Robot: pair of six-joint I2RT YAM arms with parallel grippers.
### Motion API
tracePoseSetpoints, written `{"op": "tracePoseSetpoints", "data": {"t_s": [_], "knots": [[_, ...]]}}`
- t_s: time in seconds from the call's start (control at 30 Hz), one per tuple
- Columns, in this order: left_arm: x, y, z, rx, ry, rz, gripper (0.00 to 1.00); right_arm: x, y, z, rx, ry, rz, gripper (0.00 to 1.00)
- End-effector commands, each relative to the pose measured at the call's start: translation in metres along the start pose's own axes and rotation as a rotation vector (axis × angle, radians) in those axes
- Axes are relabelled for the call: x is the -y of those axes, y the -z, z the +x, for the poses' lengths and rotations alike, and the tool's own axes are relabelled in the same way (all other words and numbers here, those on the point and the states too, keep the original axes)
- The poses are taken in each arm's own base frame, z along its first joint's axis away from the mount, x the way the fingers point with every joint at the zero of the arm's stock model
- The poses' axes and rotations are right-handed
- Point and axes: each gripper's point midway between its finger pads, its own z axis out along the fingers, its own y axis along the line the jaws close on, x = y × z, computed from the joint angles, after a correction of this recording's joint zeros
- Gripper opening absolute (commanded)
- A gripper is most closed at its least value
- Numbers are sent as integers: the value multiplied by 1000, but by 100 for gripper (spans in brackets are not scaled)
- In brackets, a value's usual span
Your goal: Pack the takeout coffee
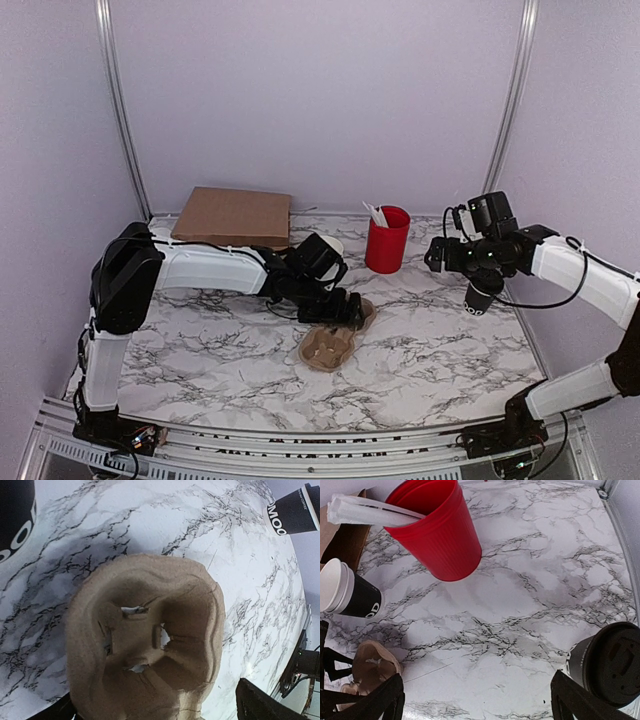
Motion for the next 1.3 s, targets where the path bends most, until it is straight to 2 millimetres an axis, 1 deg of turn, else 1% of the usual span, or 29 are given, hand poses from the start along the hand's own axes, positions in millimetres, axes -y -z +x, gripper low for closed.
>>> {"op": "tracePoseSetpoints", "data": {"t_s": [0.0,0.1,0.23,0.33,0.4,0.47,0.53,0.63,0.77,0.87,1.03,1.17,1.27], "knots": [[-9,33,-21,78,-15,-67,99,-25,7,1,18,67,-70,99],[-25,54,-29,135,-1,-124,99,-45,6,9,3,118,-126,99],[-45,83,-39,202,23,-181,99,-75,-1,23,-37,186,-180,99],[-58,105,-46,251,45,-214,99,-103,-7,34,-73,228,-231,98],[-67,121,-52,289,64,-231,99,-127,-11,45,-96,268,-283,99],[-73,138,-58,328,76,-244,99,-154,-18,63,-134,328,-330,98],[-79,152,-62,362,89,-255,99,-174,-25,79,-166,381,-362,98],[-88,169,-68,402,102,-268,99,-198,-36,97,-198,434,-380,98],[-97,184,-71,430,116,-277,99,-224,-49,123,-239,522,-387,98],[-101,193,-72,448,122,-281,99,-232,-58,136,-258,590,-368,97],[-107,197,-70,452,129,-284,99,-229,-70,151,-285,666,-357,94],[-111,197,-69,450,135,-288,99,-222,-80,157,-300,708,-323,90],[-112,197,-71,453,136,-284,99,-215,-88,155,-296,713,-261,88]]}}
